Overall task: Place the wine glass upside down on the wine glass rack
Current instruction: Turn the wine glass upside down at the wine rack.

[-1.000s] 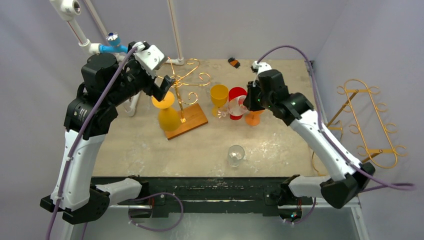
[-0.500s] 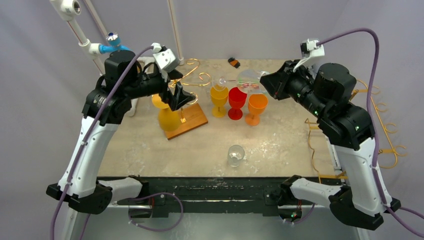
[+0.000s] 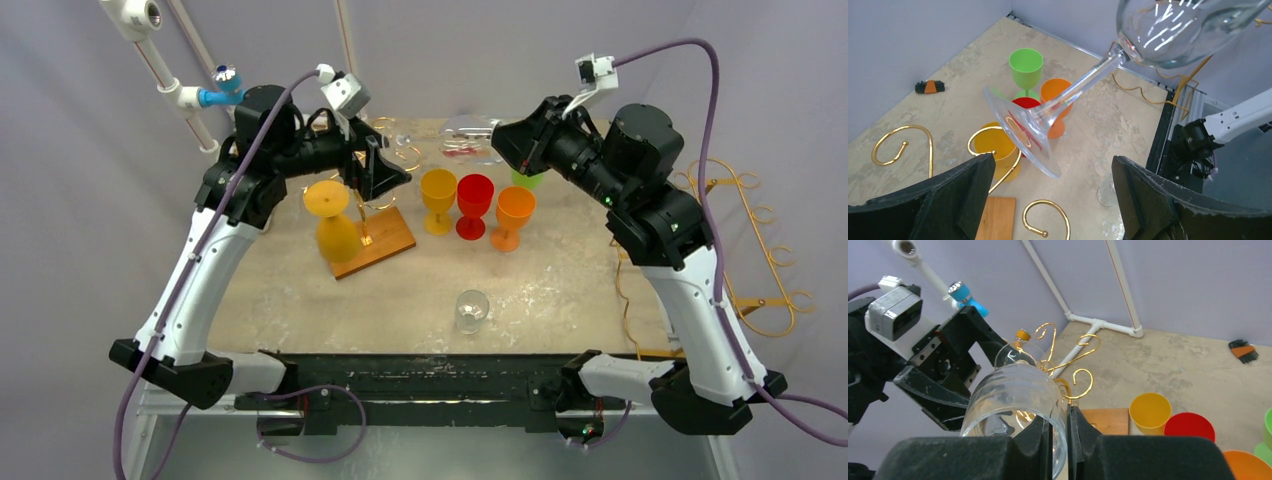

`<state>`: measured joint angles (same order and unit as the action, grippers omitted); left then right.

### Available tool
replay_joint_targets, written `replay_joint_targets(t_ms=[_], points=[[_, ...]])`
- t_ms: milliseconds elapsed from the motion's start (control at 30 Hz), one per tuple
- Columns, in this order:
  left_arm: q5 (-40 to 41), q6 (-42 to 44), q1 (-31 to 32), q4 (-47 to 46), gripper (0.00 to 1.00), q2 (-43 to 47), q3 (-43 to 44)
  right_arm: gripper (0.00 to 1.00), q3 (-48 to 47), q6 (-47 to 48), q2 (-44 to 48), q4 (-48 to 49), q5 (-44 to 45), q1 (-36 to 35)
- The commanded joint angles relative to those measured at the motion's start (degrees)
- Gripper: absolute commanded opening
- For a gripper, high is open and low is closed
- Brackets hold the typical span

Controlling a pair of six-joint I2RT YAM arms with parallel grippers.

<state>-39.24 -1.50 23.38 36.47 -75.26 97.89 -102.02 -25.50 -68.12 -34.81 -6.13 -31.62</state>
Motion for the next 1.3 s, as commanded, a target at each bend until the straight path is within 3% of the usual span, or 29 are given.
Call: replay_joint_targets(t_ms=[0,167,267,367,567,600,733,867,1000,1267], points=[[1.82,-4.22,-0.08,-6.09,0.92,-0.23,-0.06,0.00,0.56,-2.98,1.17,8.88,-4.58,-0.20],[2.33,-4.64,-0.08,-8.27,0.72,-0.50,-0.03,0.00,2.15,-3.77,0.90,10.69,-6.85,-0.21],[1.95,-2.93,-0.08,-8.44,0.41,-0.94,0.27,0.00,4.06,-4.80,1.35,12.74,-7.99,-0.27],[3.07,-0.96,-0.08,-6.09,0.20,-2.14,1.65,0.00,7.20,-6.27,2.35,15.60,-9.76,-0.20],[8.18,6.91,-0.08,-2.22,0.05,-3.11,5.10,0.00,11.65,-7.68,3.72,19.26,-14.77,-0.20],[9.59,8.91,-0.08,-1.71,0.02,-3.13,5.95,0.04,12.08,-7.41,4.00,19.06,-15.31,-0.21],[14.20,16.37,-0.08,-3.31,0.00,-1.64,7.61,0.21,13.29,-5.29,5.01,16.11,-17.27,-0.22],[15.76,18.07,-0.08,-8.12,0.00,0.68,7.33,0.56,15.83,-3.64,6.97,14.59,-17.63,-0.20],[15.07,18.37,-0.08,-8.87,0.00,1.20,7.93,0.80,18.04,-1.75,8.77,12.55,-17.40,-0.21],[14.55,22.83,-0.08,-9.32,0.00,2.31,7.76,0.95,16.64,4.05,10.94,3.98,-14.84,-0.20]])
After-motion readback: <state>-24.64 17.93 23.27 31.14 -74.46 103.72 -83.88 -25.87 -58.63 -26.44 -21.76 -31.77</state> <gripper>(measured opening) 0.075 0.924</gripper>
